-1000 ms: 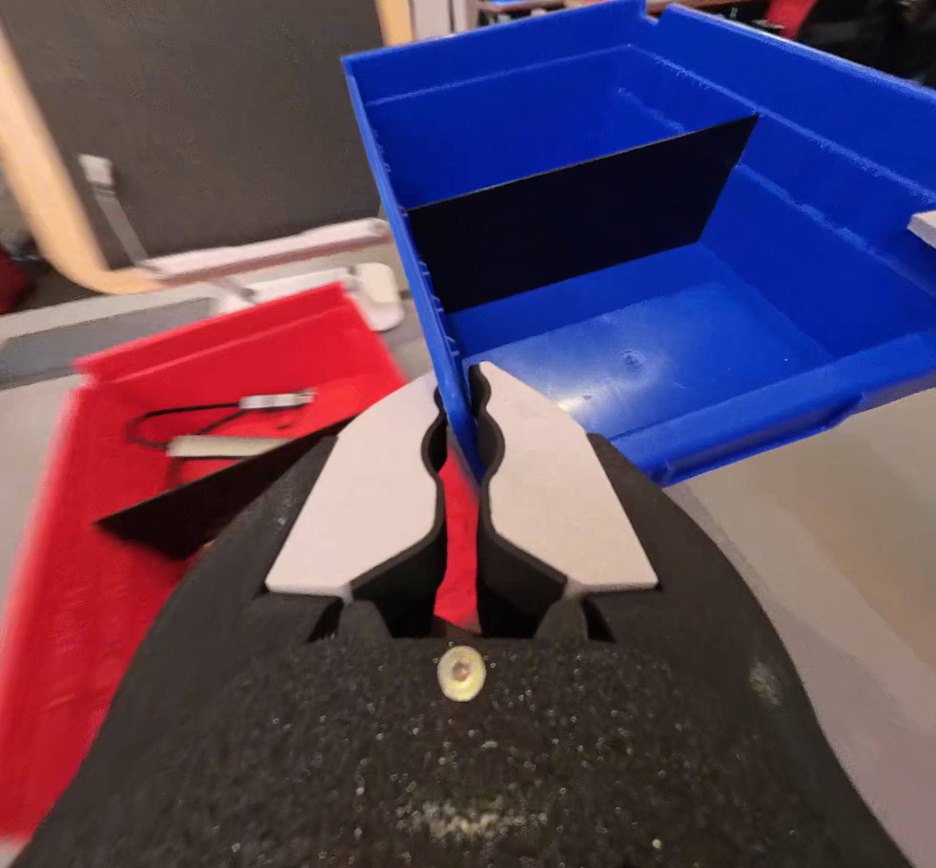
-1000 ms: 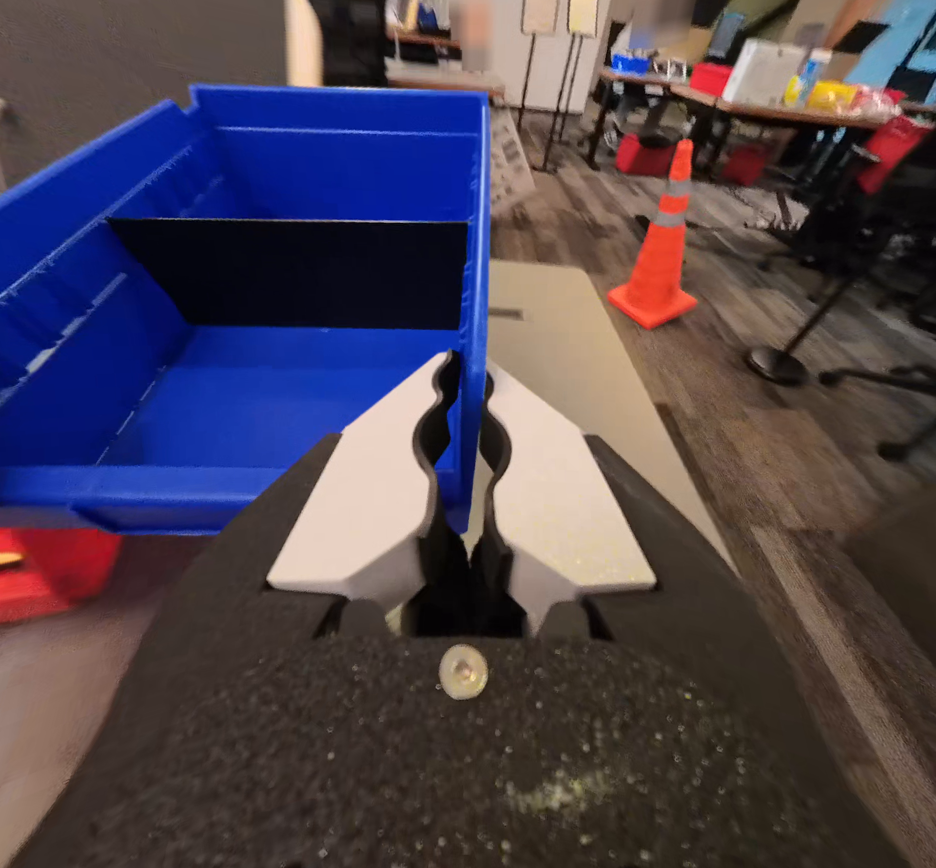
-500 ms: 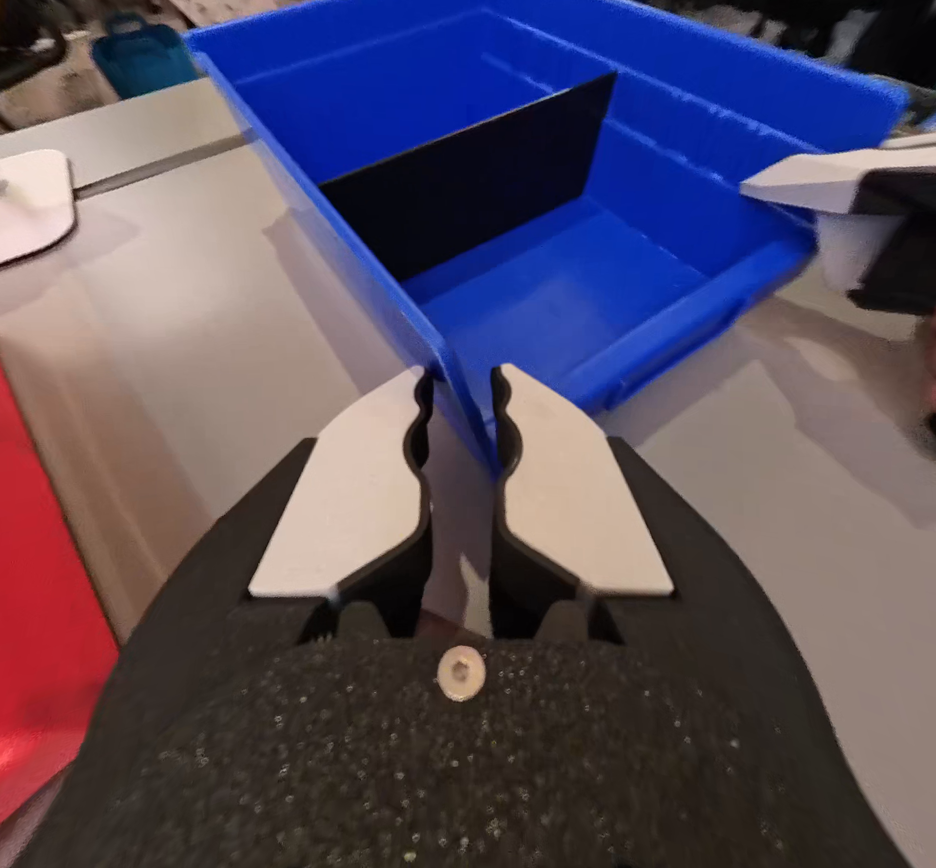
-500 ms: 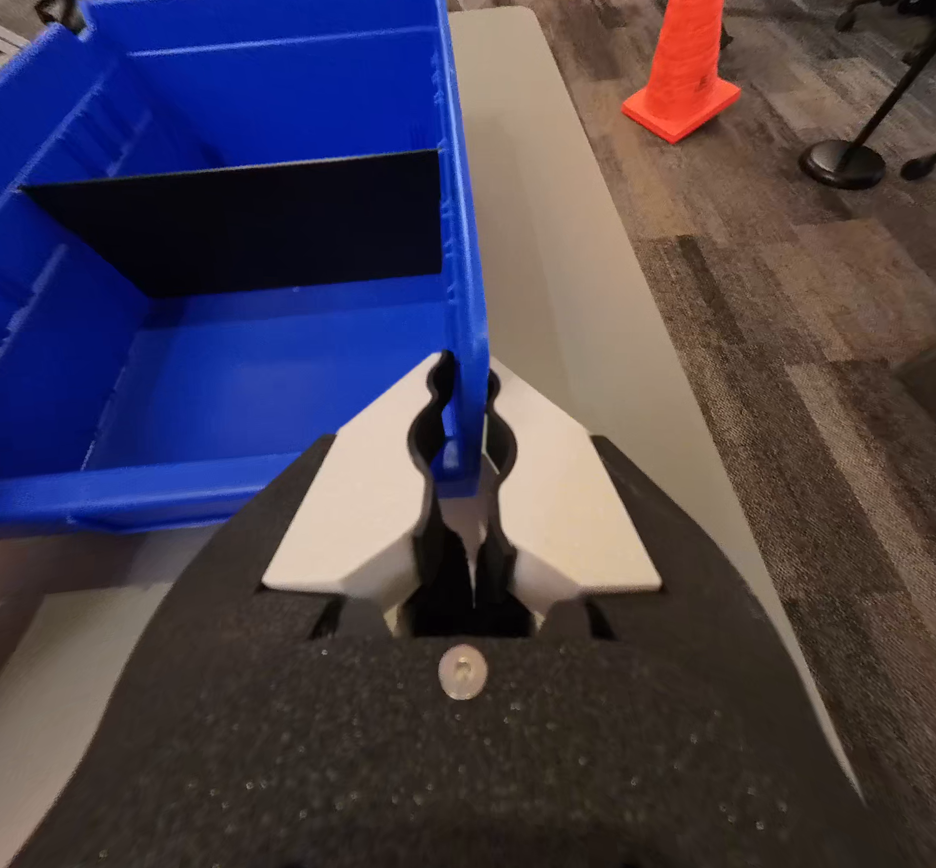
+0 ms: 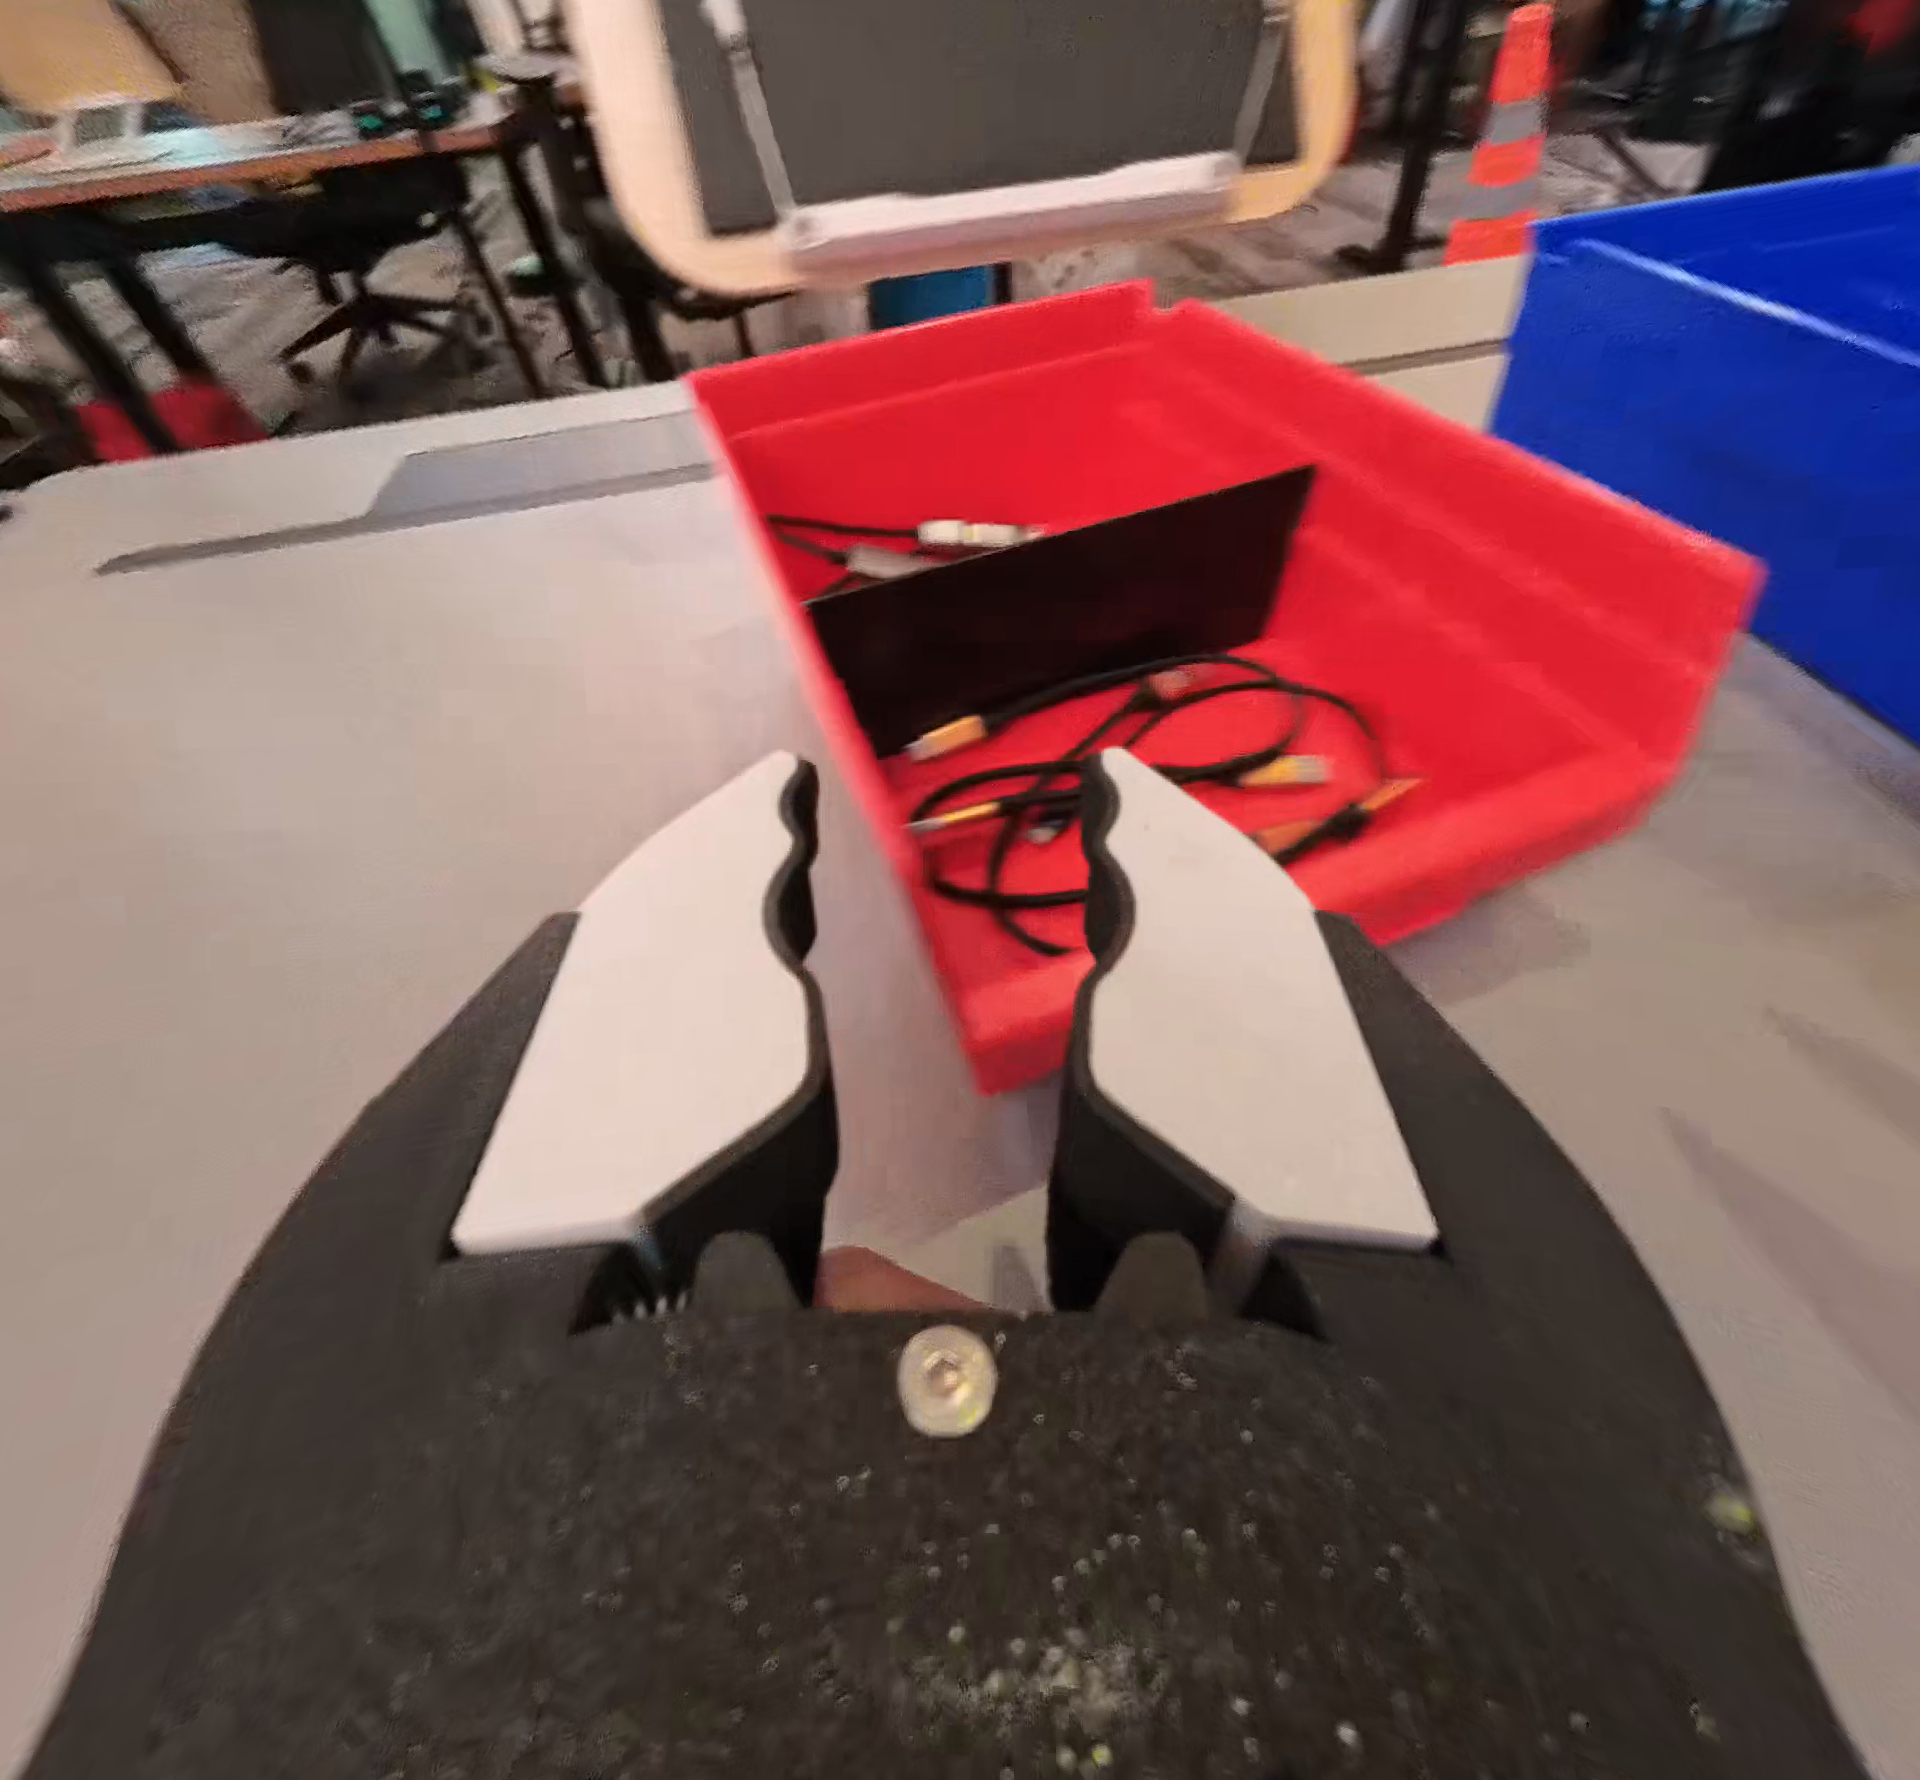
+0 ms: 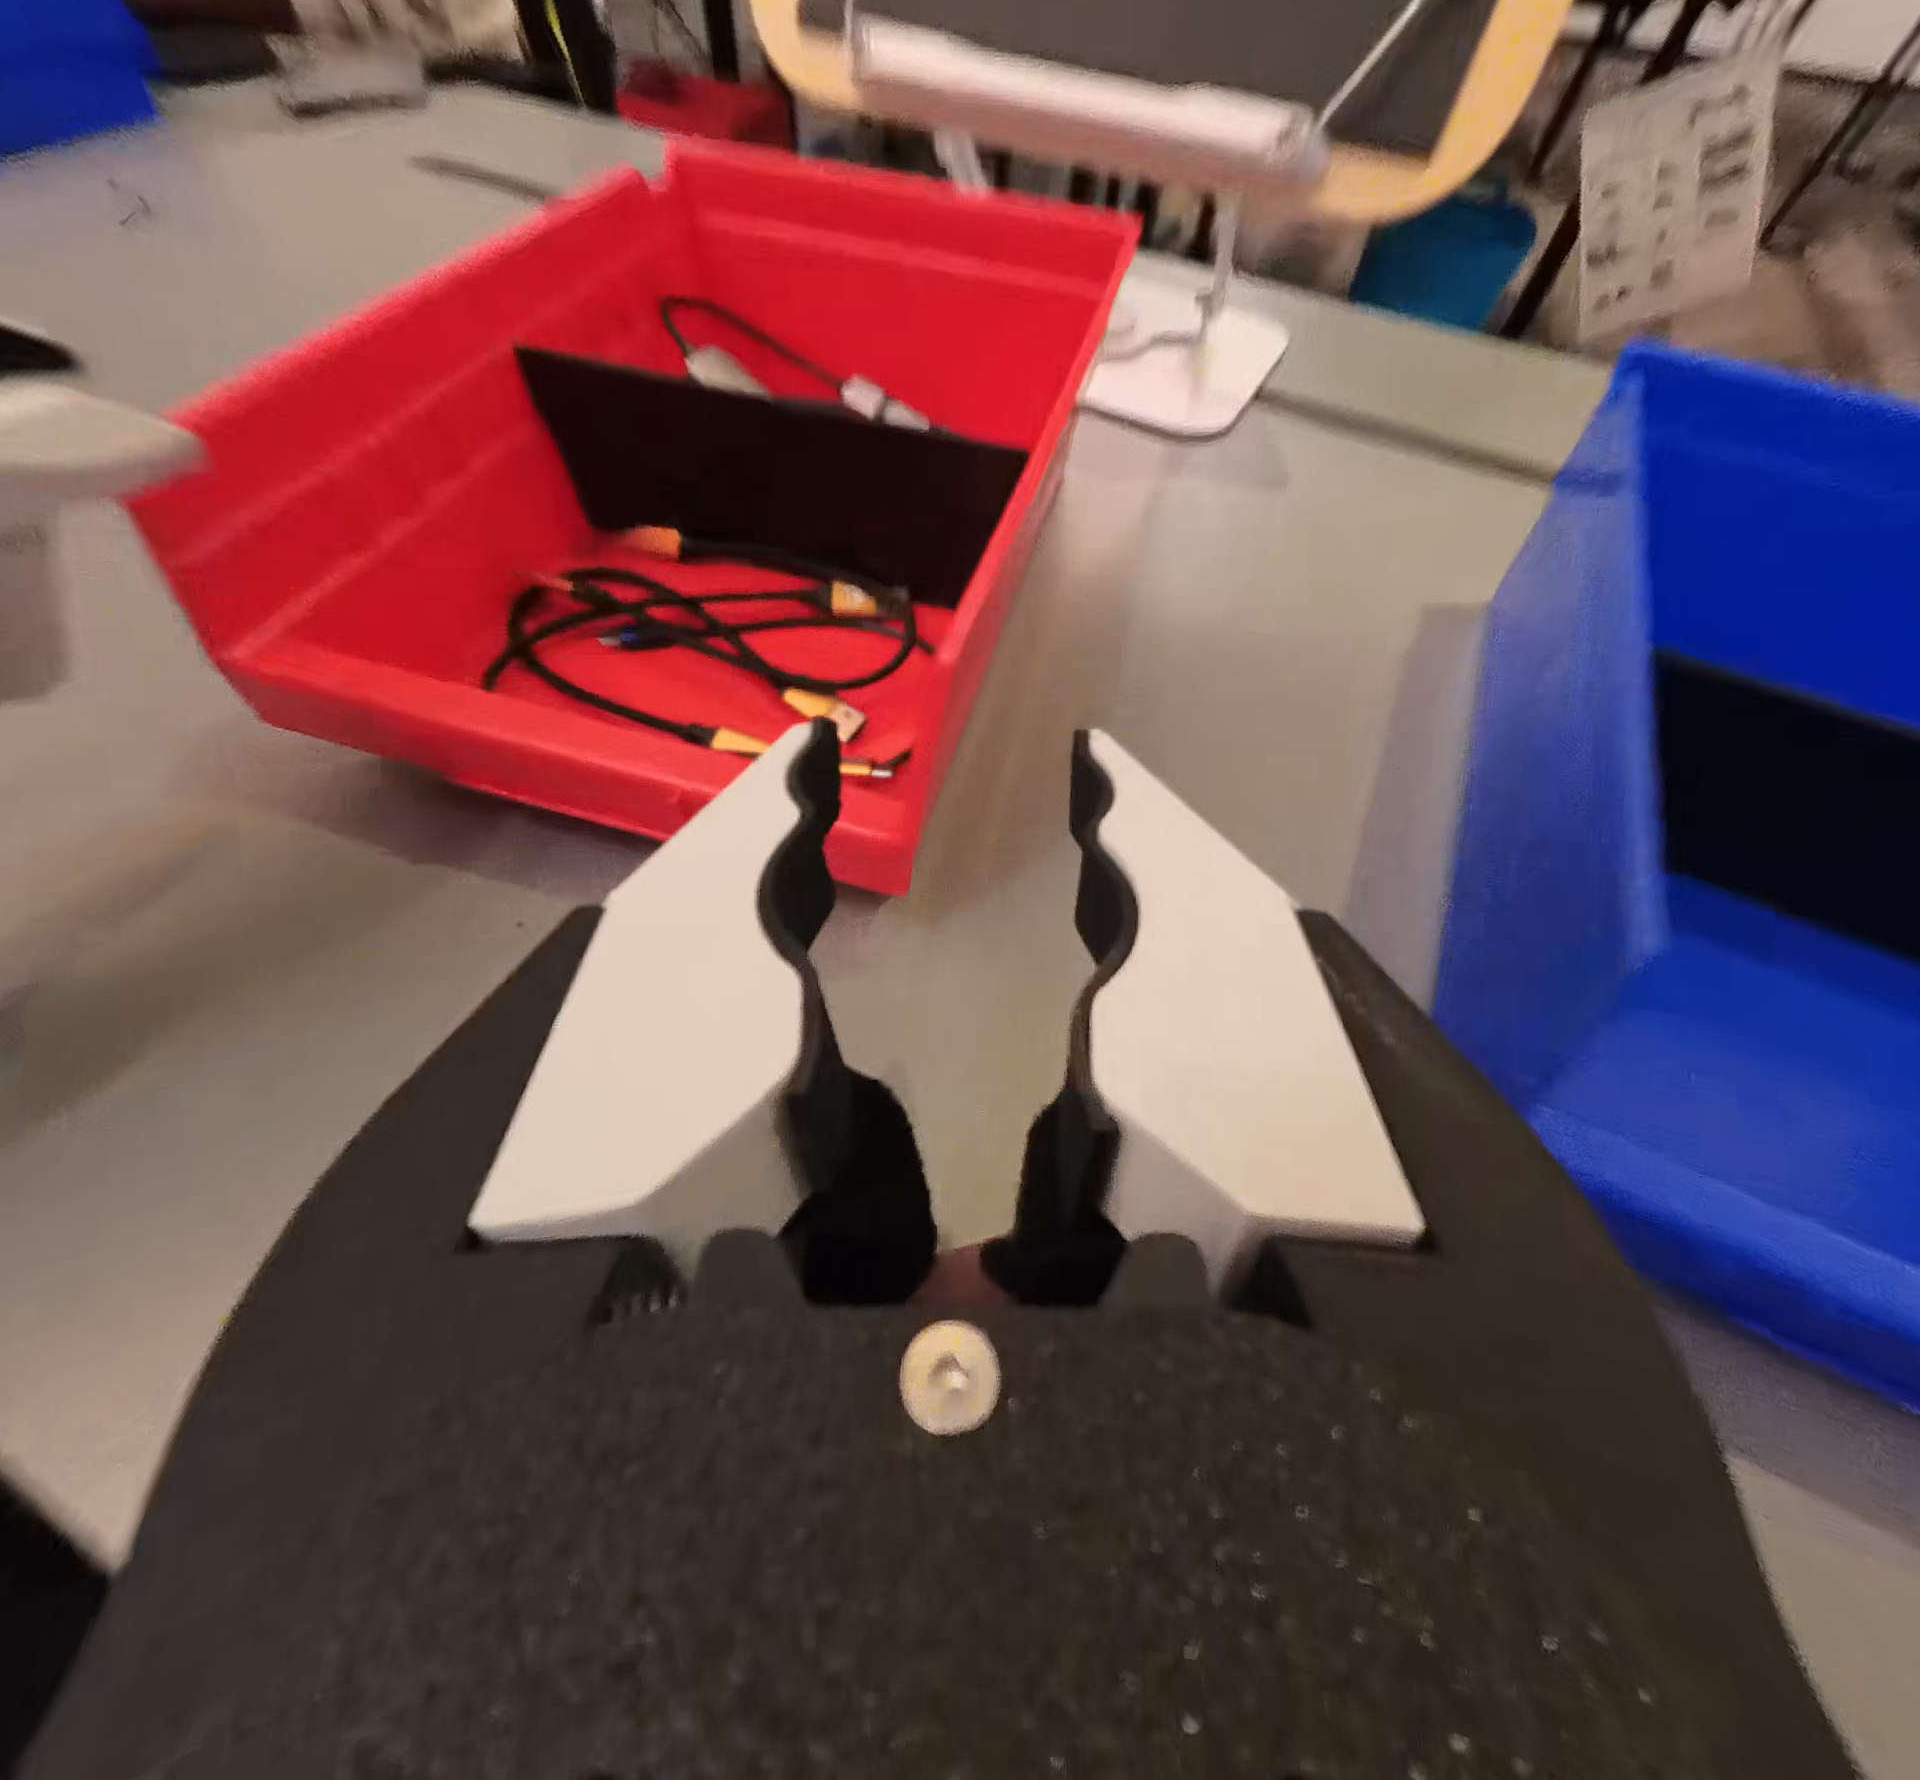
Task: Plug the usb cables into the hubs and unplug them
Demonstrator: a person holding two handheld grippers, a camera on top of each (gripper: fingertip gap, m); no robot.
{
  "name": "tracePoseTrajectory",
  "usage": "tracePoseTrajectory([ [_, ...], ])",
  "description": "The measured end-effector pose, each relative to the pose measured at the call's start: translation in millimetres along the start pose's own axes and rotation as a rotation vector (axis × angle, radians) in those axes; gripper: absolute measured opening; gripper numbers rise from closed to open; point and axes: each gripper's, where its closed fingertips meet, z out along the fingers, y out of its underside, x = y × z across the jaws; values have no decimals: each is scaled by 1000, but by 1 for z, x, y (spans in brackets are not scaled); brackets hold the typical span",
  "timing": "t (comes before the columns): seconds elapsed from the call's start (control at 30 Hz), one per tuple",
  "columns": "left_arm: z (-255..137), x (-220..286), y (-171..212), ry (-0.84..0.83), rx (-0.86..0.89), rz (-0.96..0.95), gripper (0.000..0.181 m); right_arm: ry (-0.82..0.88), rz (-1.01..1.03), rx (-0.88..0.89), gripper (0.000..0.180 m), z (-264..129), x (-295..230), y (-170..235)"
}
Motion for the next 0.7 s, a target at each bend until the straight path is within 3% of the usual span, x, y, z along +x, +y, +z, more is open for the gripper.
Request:
tracePoseTrajectory([
  [0.03,4,-10,6,0,-13,-27,48,39,-4,-35,43,16,0,9],
  [0.17,34,-10,35,90,-148,-74,48,170,38,-66,44,58,12,17],
  [0.23,44,-5,39,131,-173,-60,31,136,67,-106,10,71,3,22],
  [0.27,46,-5,40,130,-189,-72,19,146,89,-119,4,74,-1,23],
  [0.4,45,-26,41,63,-224,-42,9,260,89,-92,2,75,-16,7],
  [0.7,14,-184,36,-68,-182,-13,5,166,65,50,4,128,-159,-47],
])
